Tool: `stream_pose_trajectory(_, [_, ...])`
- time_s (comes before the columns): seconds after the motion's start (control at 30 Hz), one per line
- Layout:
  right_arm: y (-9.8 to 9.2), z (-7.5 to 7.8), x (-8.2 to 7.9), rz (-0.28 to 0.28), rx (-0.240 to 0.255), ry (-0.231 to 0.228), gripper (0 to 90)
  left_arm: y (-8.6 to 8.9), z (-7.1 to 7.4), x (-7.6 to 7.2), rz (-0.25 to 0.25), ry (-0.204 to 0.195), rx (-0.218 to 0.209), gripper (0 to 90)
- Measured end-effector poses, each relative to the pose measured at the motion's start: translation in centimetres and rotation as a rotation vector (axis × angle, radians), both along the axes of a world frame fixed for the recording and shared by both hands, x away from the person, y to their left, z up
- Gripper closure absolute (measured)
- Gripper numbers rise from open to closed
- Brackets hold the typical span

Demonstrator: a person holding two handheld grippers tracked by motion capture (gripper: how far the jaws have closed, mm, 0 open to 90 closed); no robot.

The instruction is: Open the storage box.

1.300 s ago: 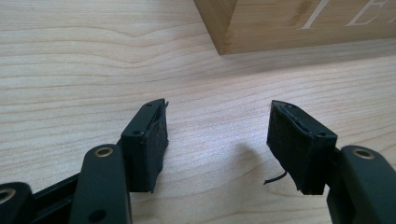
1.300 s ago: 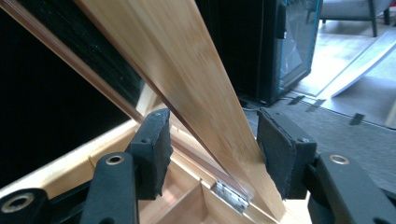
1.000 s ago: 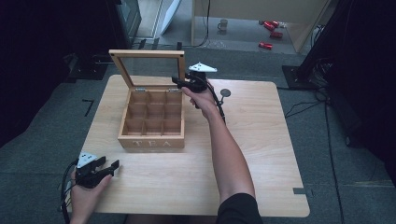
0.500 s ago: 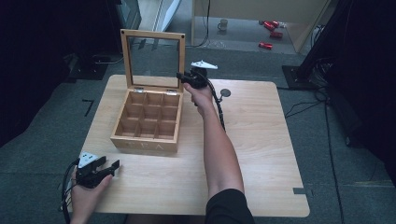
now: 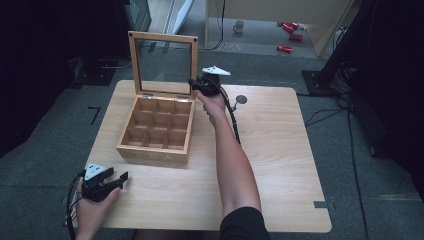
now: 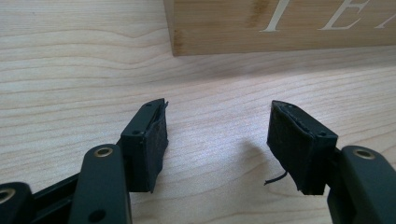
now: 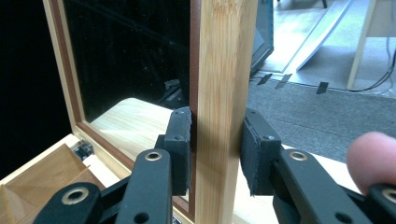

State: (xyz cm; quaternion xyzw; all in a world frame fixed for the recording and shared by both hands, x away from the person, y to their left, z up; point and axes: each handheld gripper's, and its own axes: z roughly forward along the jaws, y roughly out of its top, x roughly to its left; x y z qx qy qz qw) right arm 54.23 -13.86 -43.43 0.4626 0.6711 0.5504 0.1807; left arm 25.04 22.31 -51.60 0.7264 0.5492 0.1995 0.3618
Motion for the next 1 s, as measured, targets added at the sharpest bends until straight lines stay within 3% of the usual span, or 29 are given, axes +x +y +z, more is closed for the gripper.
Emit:
stream_pose_trajectory(0.23, [0.7, 0.3, -0.5, -0.057, -0.036, 0.0, 65.6, 0.0, 0.0, 0.0, -0.001, 0.001, -0.003, 38.0])
stream_pose_trajectory(0.27, [1.3, 0.5, -0.9, -0.101, -0.076, 0.002, 58.4, 0.0, 0.0, 0.0, -0.001, 0.0, -0.002, 38.0])
stream_pose_trajectory(0.4, [1.7, 0.7, -1.9, -0.137, -0.113, 0.015, 40.2, -0.1, 0.0, 0.0, -0.004, 0.0, 0.003, 37.3])
stream_pose_trajectory(0.57, [0.8, 0.4, -3.5, -0.146, -0.115, 0.064, 24.2, -0.3, 0.0, 0.0, -0.008, 0.0, 0.022, 34.7])
stream_pose_trajectory(0.7, [-0.2, 0.5, -5.2, -0.132, -0.108, 0.082, 16.4, -0.6, 0.0, -0.1, -0.013, -0.001, 0.048, 30.6])
stream_pose_trajectory(0.8, [-1.0, 0.8, -6.6, -0.119, -0.106, 0.077, 13.5, -0.9, 0.0, -0.1, -0.018, 0.002, 0.072, 28.0])
stream_pose_trajectory(1.0, [-2.4, 0.9, -9.8, -0.127, -0.155, 0.073, 11.9, -1.4, -0.1, -0.2, -0.009, 0.009, 0.125, 21.2])
